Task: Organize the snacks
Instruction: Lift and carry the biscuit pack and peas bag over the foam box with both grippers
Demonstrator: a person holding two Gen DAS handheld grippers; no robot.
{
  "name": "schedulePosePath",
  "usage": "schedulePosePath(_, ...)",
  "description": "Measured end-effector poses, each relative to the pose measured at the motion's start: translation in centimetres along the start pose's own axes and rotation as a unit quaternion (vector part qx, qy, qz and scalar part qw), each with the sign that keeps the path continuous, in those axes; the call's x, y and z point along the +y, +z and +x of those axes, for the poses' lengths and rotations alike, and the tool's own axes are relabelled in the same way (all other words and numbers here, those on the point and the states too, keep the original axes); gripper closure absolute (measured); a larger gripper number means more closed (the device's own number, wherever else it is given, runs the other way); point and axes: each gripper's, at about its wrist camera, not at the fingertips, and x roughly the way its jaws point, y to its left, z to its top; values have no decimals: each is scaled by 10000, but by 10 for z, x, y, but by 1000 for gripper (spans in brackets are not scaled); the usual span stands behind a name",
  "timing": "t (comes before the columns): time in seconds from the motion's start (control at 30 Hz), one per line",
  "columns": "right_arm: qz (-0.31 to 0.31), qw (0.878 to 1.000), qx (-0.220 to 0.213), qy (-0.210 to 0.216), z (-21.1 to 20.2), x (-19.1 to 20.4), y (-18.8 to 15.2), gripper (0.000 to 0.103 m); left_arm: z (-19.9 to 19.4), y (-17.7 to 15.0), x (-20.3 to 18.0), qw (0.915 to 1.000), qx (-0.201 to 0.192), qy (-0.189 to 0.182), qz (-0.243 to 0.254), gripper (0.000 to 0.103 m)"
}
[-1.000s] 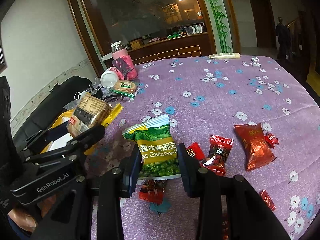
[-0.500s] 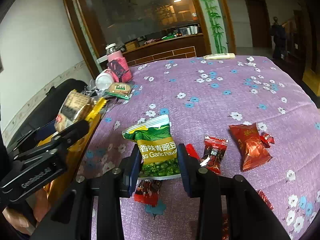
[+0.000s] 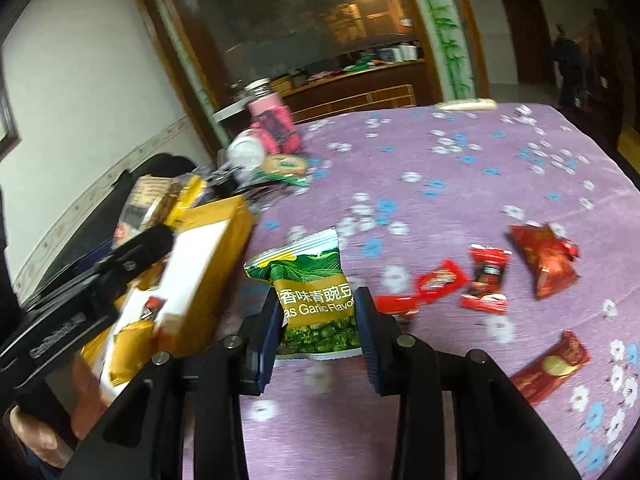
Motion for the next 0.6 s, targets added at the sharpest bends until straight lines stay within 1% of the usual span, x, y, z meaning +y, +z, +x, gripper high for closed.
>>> schedulePosePath(0.13, -258, 9994, 73, 233, 7, 34, -2, 68, 0, -5, 34, 9994, 57, 240, -239, 23)
schedulePosePath(0.33, -566, 9968, 317, 473, 25, 72, -10, 68, 7, -19, 94, 9956, 302, 585, -662, 23)
schedulePosePath(0.4, -656, 9957, 380, 531, 29, 83, -13, 68, 10, -25, 114, 9937, 428, 626, -827, 23)
schedulePosePath(0.5, -807, 9935, 491, 630, 37, 100, -17, 68, 13, -34, 134, 9914, 601, 655, -964, 23)
schedulePosePath(0.6, -935, 9912, 624, 701, 45, 112, -22, 68, 18, -42, 141, 9899, 773, 614, -1017, 23)
